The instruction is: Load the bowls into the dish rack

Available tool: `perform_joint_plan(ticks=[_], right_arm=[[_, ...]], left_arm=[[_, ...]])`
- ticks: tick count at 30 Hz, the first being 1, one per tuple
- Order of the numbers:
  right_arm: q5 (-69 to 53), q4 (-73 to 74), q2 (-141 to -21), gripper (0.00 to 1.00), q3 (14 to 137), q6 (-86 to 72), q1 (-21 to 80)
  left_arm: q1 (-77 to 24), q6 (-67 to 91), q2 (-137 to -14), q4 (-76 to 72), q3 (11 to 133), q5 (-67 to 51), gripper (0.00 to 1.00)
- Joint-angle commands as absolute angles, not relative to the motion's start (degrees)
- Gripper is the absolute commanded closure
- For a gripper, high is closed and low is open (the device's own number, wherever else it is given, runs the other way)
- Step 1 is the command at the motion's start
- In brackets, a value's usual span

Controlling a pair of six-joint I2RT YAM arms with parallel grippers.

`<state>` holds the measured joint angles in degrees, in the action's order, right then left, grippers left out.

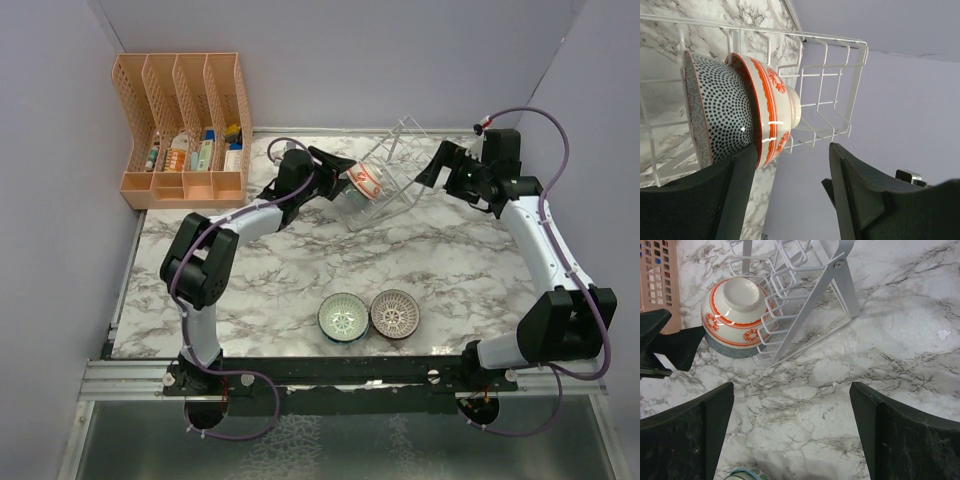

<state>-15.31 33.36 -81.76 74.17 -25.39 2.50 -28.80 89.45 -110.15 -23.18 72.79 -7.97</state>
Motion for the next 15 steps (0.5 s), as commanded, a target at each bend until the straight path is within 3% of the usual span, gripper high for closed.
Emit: perform_joint_plan(ticks=[1,9,15], right_arm=[[-16.5,32.1,-79.7,0.00,72.9,-25.8,2.0],[-16.1,32.7,-78.0,0.00,72.2,-25.7,2.0],[-16.5,32.7,-76.8,0.00,70.1,-25.7,2.1]], left_arm=[[-27.9,86.3,-104.6,-19.0,71.1,-9.9,0.37],[-27.2,74.2,-91.6,-5.3,68.7,-12.6,0.27],[-27.6,49.6,-87.0,22.9,73.9,-17.9,0.26]])
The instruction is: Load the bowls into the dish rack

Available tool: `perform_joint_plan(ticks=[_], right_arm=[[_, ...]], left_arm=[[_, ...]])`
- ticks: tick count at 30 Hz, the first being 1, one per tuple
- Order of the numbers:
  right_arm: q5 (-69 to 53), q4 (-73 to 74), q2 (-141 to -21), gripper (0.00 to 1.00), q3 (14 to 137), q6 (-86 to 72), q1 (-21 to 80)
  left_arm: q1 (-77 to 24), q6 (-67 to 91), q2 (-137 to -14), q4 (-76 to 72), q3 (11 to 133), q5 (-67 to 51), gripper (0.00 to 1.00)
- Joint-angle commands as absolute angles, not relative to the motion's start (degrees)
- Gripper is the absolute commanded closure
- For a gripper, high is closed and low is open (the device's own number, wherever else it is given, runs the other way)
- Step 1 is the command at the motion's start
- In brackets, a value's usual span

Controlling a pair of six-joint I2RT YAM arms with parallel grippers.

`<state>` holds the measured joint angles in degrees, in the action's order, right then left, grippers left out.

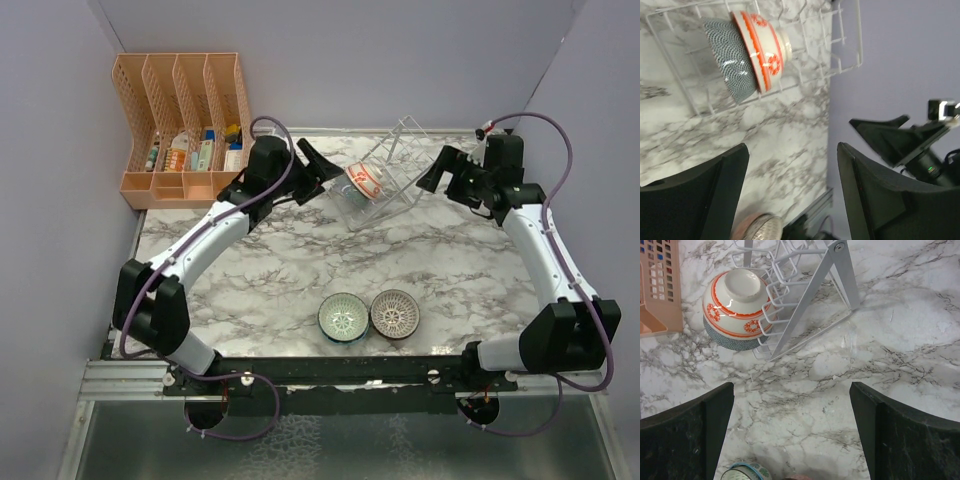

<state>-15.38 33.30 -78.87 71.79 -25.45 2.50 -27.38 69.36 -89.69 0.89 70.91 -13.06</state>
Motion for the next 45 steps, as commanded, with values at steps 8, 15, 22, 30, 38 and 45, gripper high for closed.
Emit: perform_joint_plan(ticks=[8,15,22,30,38,45], right_arm=[[-17.5,32.1,-75.7,0.00,67.9,-25.7,2.0],[-17.3,32.0,-75.3,0.00,66.8,-25.3,2.1],[-18.0,32.2,-74.1,0.00,66.0,-25.6,2.0],[-18.2,32.2,-74.2,0.00,66.2,-25.7,2.0],[-18.1,31.7,-74.2,0.00,65.5,-25.7,2.0],[-17.9,31.7,-74.2,0.00,65.4,-25.7,2.0]], left_arm=[[-43.3,30.1,-83.0,41.0,72.0,-12.5,0.18],[-58.1,26.0,-84.7,37.5,73.4,-7.0,0.21],[-65.4,22.2,-91.4,33.3,72.1,-4.9,0.27],[-66.6,23.1,-91.9,30.2,68.7,-6.1,0.34],[-67.1,23.2,-91.8,29.3,64.5,-7.2,0.47],[-67.3,22.7,-92.1,29.3,63.8,-7.5,0.45]])
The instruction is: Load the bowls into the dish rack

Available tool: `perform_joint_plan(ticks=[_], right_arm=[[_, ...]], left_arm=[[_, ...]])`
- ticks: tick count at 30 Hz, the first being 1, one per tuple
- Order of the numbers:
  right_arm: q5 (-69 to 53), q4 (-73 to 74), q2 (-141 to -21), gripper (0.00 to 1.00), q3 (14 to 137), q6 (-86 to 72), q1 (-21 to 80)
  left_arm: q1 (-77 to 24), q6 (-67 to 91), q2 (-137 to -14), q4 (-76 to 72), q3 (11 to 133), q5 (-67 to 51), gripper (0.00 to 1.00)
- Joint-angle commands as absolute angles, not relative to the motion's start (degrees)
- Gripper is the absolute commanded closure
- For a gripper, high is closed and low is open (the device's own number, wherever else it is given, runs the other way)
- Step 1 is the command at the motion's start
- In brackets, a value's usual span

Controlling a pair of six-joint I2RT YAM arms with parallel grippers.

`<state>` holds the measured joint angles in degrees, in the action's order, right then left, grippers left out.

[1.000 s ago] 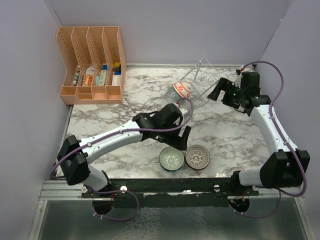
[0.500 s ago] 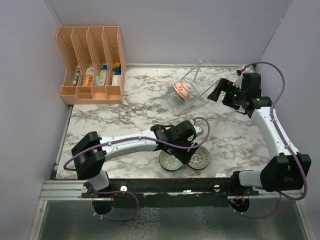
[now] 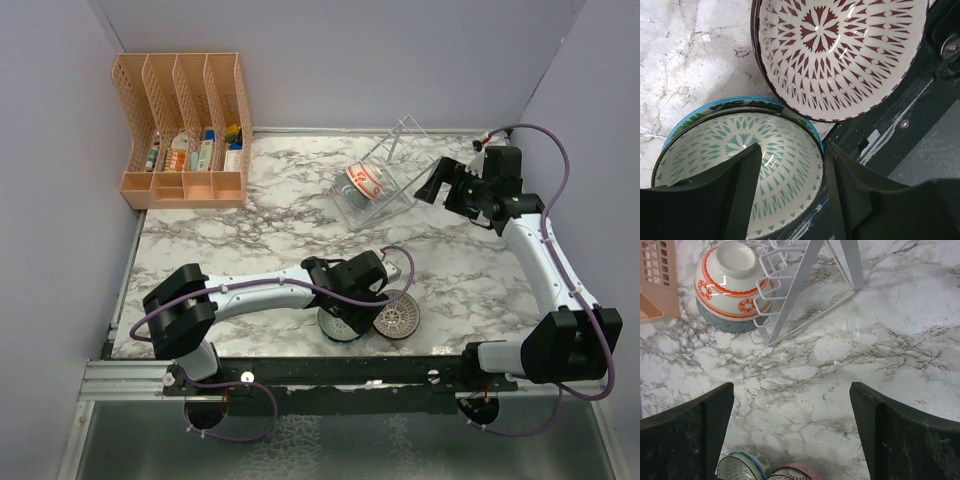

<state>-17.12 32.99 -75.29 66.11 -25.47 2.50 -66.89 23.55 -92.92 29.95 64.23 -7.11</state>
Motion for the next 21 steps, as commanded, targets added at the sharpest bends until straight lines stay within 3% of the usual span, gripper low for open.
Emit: perform_joint_plan(ticks=[1,12,21], right_arm=[[-17.9,31.8,-74.3,0.00,65.4,-25.7,2.0],[-17.9,31.8,-74.1,0.01,65.3,-25.7,2.0],[-17.8,31.9,-74.0,0.00,65.4,-25.7,2.1]], left_arm=[[-67.3,22.5,-92.3,29.2,63.7,-7.8,0.45],[-67.5,22.5,-92.1,28.3,61.8,-9.1,0.41],[-67.6,22.3,-92.9,27.1,61.5,-10.9,0.56]])
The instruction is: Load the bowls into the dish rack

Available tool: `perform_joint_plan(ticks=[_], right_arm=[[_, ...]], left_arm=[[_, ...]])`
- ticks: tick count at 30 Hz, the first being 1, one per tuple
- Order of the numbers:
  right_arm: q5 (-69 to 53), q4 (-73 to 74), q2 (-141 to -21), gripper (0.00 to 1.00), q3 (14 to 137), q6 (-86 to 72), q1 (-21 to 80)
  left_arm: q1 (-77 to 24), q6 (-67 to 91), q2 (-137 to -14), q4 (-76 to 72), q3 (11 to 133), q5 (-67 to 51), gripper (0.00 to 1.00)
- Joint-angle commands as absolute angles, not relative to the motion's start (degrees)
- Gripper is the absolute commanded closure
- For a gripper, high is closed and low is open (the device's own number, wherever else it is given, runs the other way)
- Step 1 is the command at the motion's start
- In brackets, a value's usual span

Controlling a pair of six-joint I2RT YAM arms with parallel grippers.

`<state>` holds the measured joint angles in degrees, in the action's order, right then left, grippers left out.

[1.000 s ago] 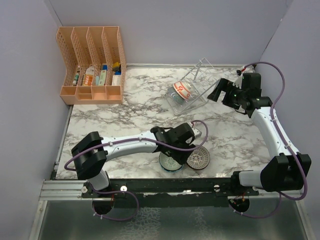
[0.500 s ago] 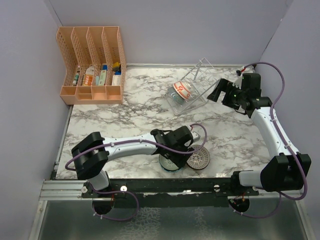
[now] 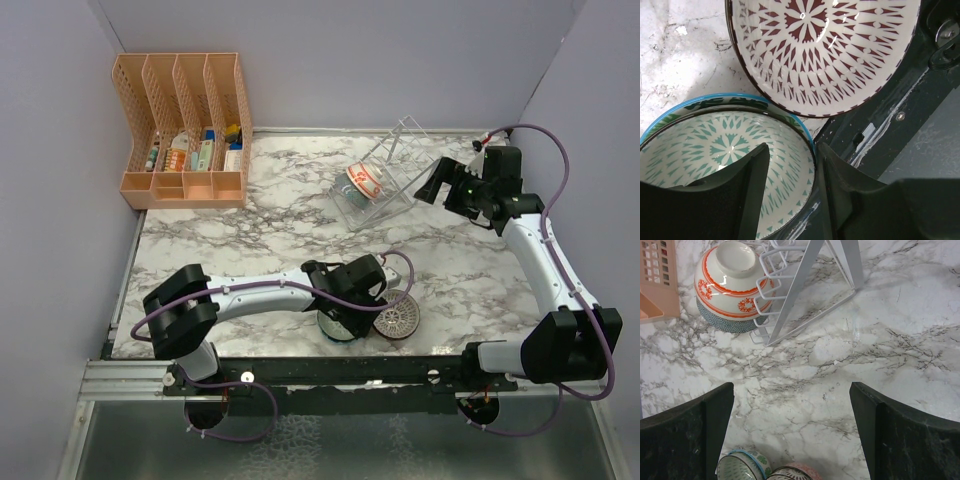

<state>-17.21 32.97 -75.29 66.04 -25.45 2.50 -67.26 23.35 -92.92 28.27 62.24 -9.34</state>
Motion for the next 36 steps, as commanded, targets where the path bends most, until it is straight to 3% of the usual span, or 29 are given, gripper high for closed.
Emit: perform_joint_plan(ticks=[1,5,9,36], right_arm=[[-17.8,31.9,-74.0,0.00,65.4,-25.7,2.0],[-17.6,31.8,-73.9,0.00,65.2,-25.7,2.0],[-17.4,31.8,-73.8,0.00,65.3,-25.7,2.0],[-16.6,31.5,-72.3,0.00,64.3,-26.5,2.0]], left_arm=[[-67.6,22.3,-92.8,27.1,61.3,-11.0,0.57],[-67.5,22.1,-92.5,27.1,61.0,-11.4,0.66],[-67.5,22.2,-92.1,27.8,61.2,-11.3,1.00],[-67.3,18.0,-85.8,37.9,75.6,3.4,1.00]])
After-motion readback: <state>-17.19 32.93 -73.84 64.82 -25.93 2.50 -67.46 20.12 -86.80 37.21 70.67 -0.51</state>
